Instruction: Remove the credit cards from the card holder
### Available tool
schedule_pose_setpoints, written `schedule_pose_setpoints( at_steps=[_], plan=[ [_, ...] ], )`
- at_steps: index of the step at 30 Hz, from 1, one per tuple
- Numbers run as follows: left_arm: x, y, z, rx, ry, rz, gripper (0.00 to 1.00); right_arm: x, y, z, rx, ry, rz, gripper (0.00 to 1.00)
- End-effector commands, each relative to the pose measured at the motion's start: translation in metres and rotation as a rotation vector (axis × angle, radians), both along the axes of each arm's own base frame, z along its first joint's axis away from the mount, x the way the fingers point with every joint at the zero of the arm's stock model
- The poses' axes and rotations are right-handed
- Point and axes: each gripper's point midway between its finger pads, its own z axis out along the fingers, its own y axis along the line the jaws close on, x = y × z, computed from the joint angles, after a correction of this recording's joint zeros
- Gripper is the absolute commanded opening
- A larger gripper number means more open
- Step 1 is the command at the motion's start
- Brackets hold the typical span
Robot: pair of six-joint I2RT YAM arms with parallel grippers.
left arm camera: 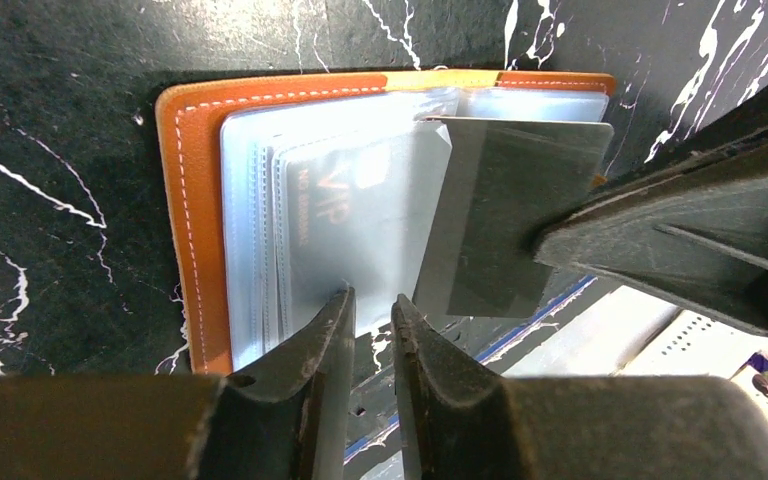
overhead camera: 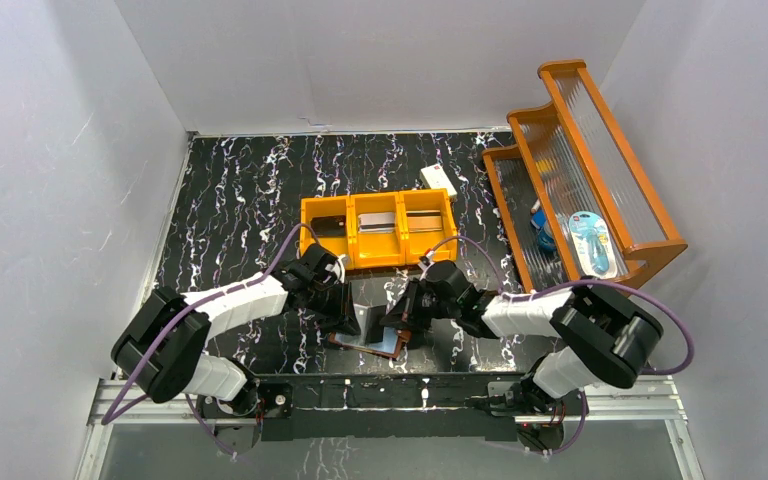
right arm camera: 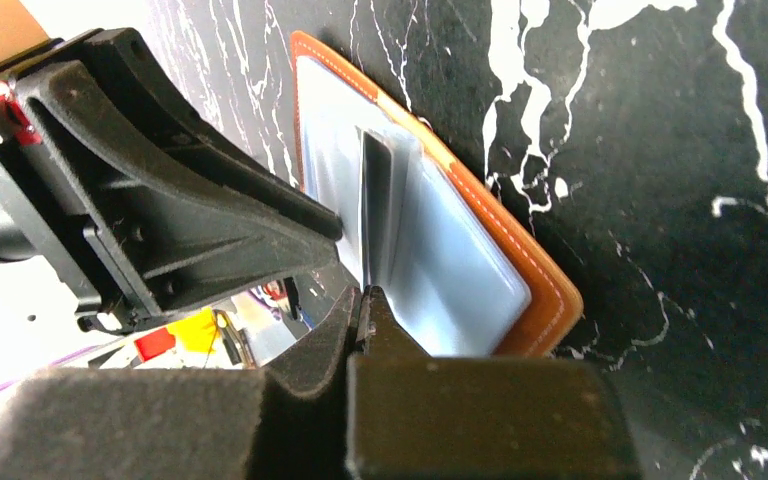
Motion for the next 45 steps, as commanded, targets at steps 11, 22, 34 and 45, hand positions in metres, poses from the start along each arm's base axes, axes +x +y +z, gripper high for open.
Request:
schedule_pose_setpoints(
  at_steps=[11, 22, 34, 45],
  plan=[
    [0.011, -0.001, 0.026, -0.063, -0.114, 0.065, 0.45, 0.001, -0.015, 0.043, 0.091, -0.103, -0.061, 0.0],
    [0.034, 0.004, 0.088, -0.247, -0.239, 0.113, 0.67, 0.009, -0.016, 0.068, 0.13, -0.192, -0.078, 0.0],
    [0.031, -0.011, 0.137, -0.689, -0.177, 0.042, 0.69, 0.008, -0.009, 0.118, 0.267, -0.336, -0.027, 0.0],
    [0.02, -0.019, 0.167, -0.849, -0.185, -0.079, 0.62, 0.003, -0.011, 0.159, 0.406, -0.411, -0.03, 0.0]
  ],
)
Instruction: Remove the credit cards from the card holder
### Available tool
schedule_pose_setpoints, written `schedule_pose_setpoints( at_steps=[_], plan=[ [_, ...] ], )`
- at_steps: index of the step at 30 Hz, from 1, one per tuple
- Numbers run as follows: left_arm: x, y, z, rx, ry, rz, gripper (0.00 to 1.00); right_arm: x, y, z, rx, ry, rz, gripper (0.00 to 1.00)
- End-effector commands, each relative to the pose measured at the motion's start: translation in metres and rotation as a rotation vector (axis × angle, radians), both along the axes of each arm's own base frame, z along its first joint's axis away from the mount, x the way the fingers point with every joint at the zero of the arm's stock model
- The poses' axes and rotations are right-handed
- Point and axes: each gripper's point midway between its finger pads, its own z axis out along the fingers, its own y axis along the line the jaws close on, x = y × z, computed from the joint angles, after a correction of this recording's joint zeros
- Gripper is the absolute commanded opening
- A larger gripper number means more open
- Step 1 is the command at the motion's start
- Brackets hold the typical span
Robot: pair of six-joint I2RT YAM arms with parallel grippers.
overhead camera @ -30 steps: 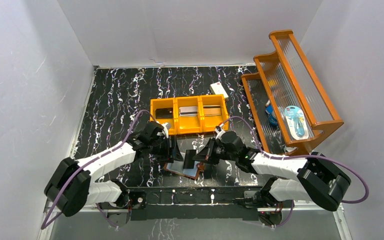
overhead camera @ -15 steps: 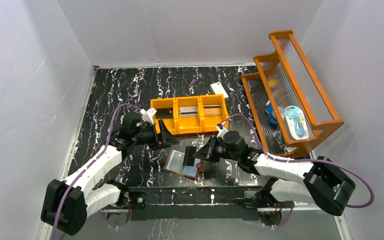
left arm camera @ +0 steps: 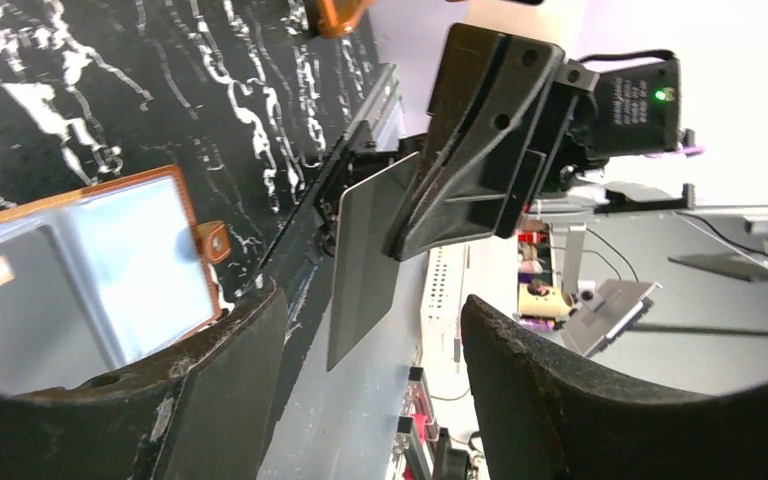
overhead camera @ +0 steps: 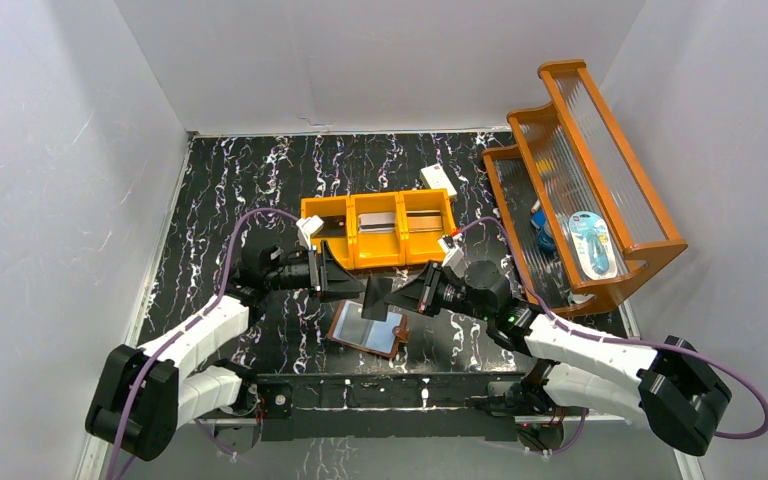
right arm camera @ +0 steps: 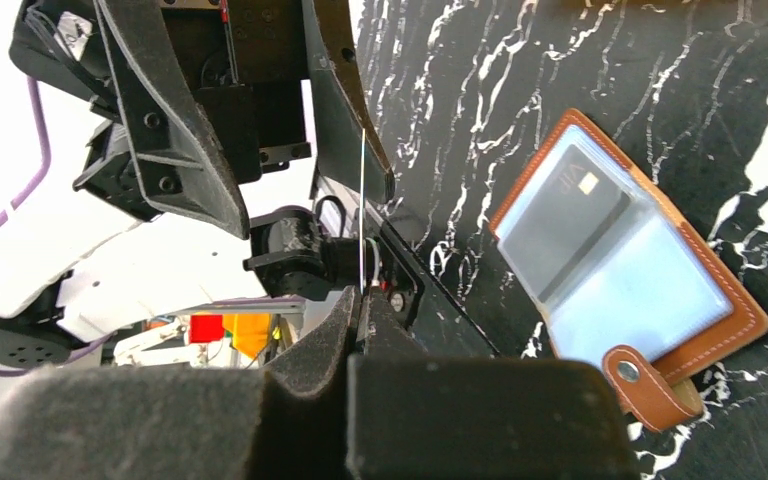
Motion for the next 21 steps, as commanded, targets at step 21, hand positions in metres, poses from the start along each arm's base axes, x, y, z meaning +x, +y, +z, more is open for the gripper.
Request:
schedule_pose_setpoints(
  at_steps=[21],
  plan=[
    [-0.023, -0.003, 0.044, -0.175, -0.081, -0.166, 0.25, -0.006, 0.01, 0.058, 0.229, -0.112, 0.064, 0.0]
  ],
)
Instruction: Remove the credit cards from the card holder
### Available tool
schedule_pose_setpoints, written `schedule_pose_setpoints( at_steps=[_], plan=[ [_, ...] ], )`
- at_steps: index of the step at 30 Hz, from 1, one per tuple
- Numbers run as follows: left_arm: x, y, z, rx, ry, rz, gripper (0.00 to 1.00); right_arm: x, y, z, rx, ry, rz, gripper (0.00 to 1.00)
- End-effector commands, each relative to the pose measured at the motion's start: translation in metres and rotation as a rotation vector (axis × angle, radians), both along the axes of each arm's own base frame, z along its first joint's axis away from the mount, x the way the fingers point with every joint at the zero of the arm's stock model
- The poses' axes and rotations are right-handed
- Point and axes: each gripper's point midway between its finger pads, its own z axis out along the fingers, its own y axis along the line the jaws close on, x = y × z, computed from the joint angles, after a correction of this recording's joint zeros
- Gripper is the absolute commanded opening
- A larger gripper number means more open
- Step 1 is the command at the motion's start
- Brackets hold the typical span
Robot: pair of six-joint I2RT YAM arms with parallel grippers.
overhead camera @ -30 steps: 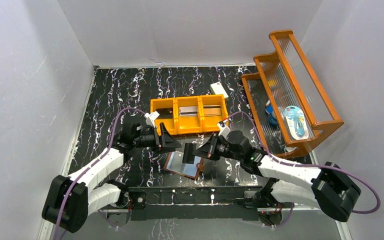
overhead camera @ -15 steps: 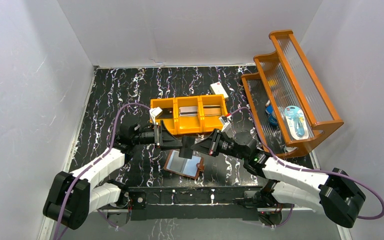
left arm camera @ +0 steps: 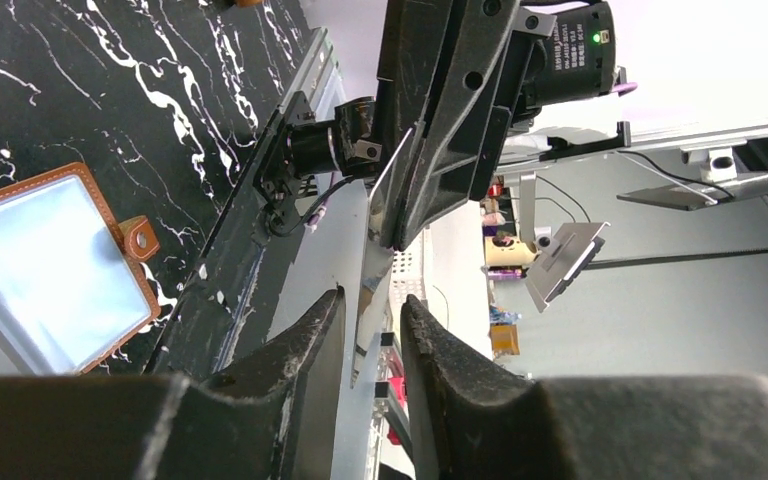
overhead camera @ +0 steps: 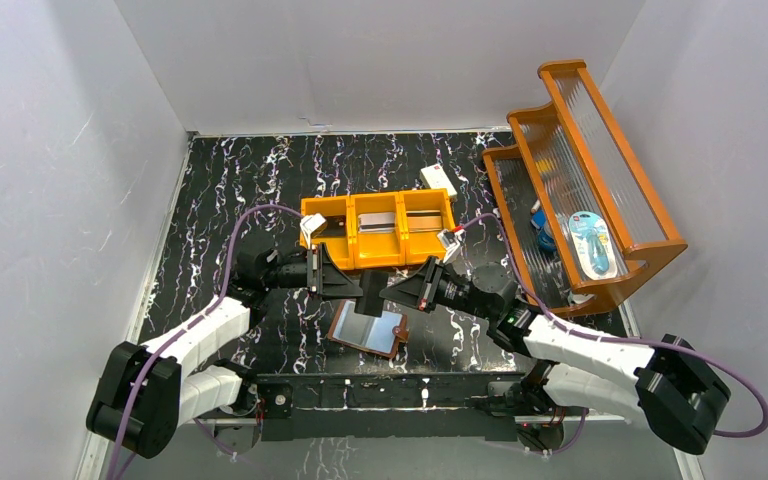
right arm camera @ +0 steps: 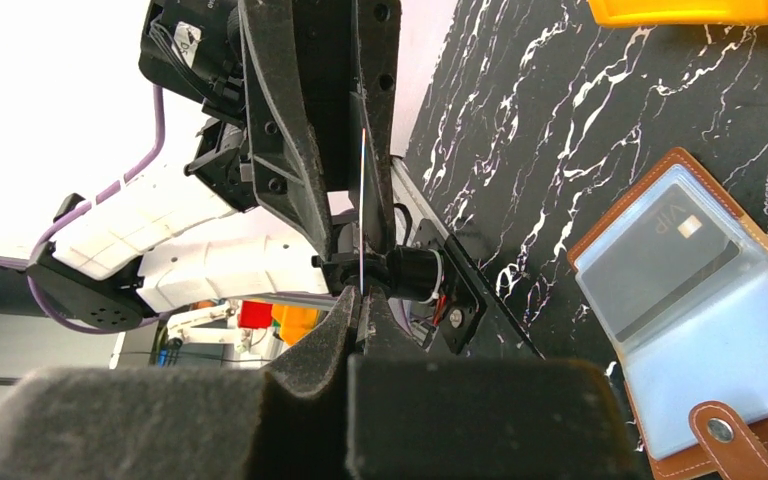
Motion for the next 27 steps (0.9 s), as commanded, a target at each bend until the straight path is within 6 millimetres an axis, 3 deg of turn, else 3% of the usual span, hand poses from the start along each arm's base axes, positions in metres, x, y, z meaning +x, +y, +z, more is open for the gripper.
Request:
schedule_pose_setpoints(
  at_steps=[1, 13, 15, 16, 19, 23, 27],
  plan=[
    [-0.006, 0.001, 0.016, -0.046, -0.055, -0.04, 0.24, -0.002, 0.002, 0.021, 0.074, -0.055, 0.022, 0.0],
    [-0.007, 0.001, 0.025, -0.07, -0.075, -0.045, 0.11, -0.005, 0.006, 0.024, 0.107, -0.051, 0.051, 0.0],
    [-0.007, 0.001, 0.025, -0.072, -0.077, -0.045, 0.05, -0.007, 0.003, 0.007, 0.082, -0.025, 0.049, 0.0],
    [-0.007, 0.001, 0.025, -0.071, -0.077, -0.044, 0.01, -0.007, 0.003, 0.005, 0.08, -0.022, 0.045, 0.0],
    [-0.006, 0.001, 0.023, -0.069, -0.071, -0.032, 0.0, -0.006, 0.002, 0.002, 0.071, -0.015, 0.036, 0.01],
    [-0.006, 0.001, 0.024, -0.069, -0.072, -0.028, 0.0, -0.006, 0.0, -0.001, 0.058, -0.007, 0.029, 0.06],
    [-0.005, 0.001, 0.026, -0.071, -0.08, -0.026, 0.0, -0.004, -0.002, -0.003, 0.046, 0.002, 0.012, 0.21]
  ],
)
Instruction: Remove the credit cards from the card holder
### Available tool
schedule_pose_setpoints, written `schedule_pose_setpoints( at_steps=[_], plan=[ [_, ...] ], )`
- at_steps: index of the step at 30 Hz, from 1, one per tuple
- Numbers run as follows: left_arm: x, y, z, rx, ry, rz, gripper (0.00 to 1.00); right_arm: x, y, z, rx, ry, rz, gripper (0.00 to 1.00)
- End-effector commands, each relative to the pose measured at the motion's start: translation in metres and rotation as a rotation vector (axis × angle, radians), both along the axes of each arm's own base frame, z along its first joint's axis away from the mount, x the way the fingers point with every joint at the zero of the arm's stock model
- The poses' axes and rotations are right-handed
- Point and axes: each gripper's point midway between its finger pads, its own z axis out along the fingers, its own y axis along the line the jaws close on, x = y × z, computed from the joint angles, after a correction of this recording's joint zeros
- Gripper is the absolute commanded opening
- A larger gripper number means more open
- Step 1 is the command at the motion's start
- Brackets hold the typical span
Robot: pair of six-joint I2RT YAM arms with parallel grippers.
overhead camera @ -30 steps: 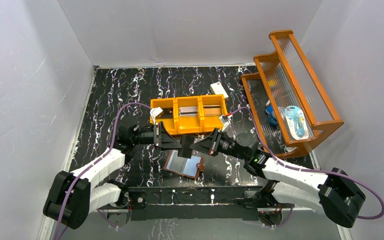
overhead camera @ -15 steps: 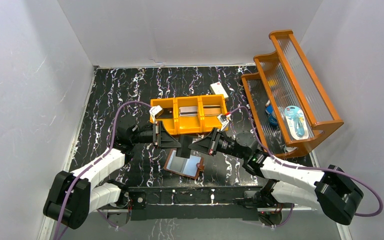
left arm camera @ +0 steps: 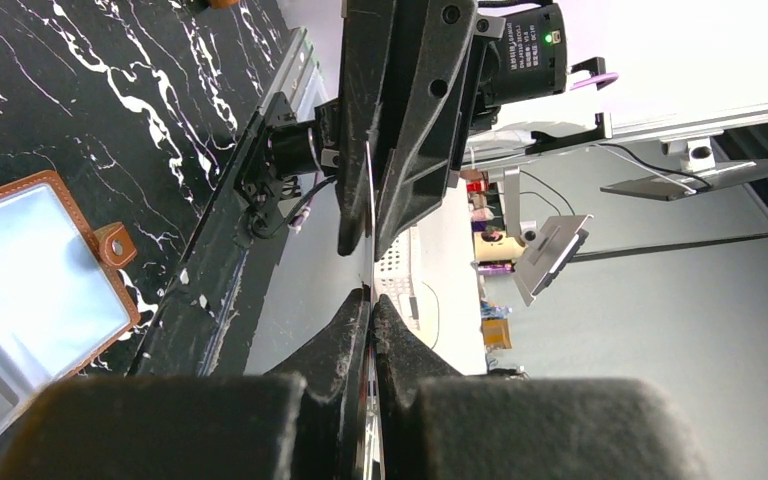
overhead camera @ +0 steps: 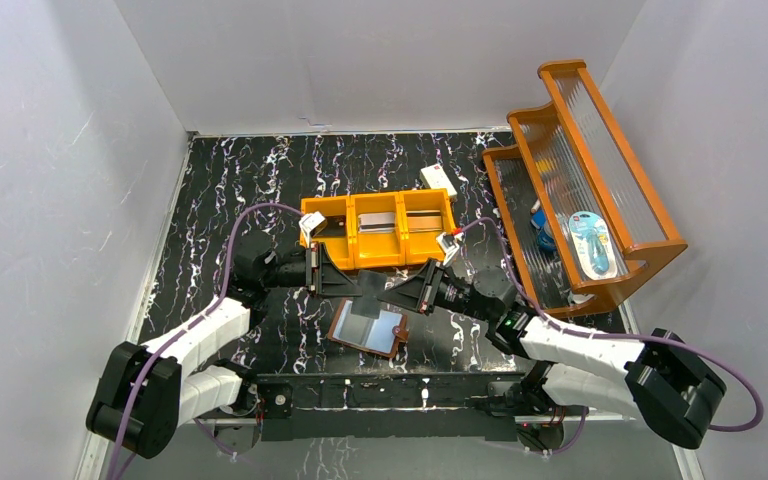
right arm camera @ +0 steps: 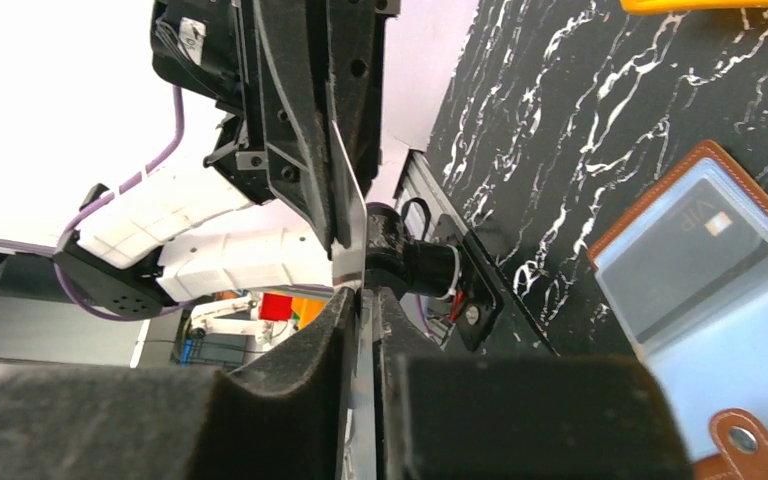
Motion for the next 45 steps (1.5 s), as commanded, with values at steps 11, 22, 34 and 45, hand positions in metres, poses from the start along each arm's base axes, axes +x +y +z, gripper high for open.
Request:
schedule_pose_setpoints(
  at_steps=[11, 22, 34, 45],
  plan=[
    [0.013, 0.005, -0.003, 0.136, -0.125, 0.074, 0.0, 0.012, -0.016, -0.021, -0.088, 0.047, -0.119, 0.64],
    [0.036, 0.039, -0.037, 0.511, -0.262, 0.207, 0.0, 0.024, -0.037, -0.033, -0.135, 0.075, -0.252, 0.78],
    [0.085, 0.071, -0.004, 0.732, -0.683, 0.318, 0.0, 0.025, -0.048, -0.049, -0.153, 0.112, -0.308, 0.8],
    [0.128, 0.086, -0.002, 0.941, -1.029, 0.149, 0.0, 0.023, -0.055, -0.061, -0.148, 0.158, -0.327, 0.81]
  ],
)
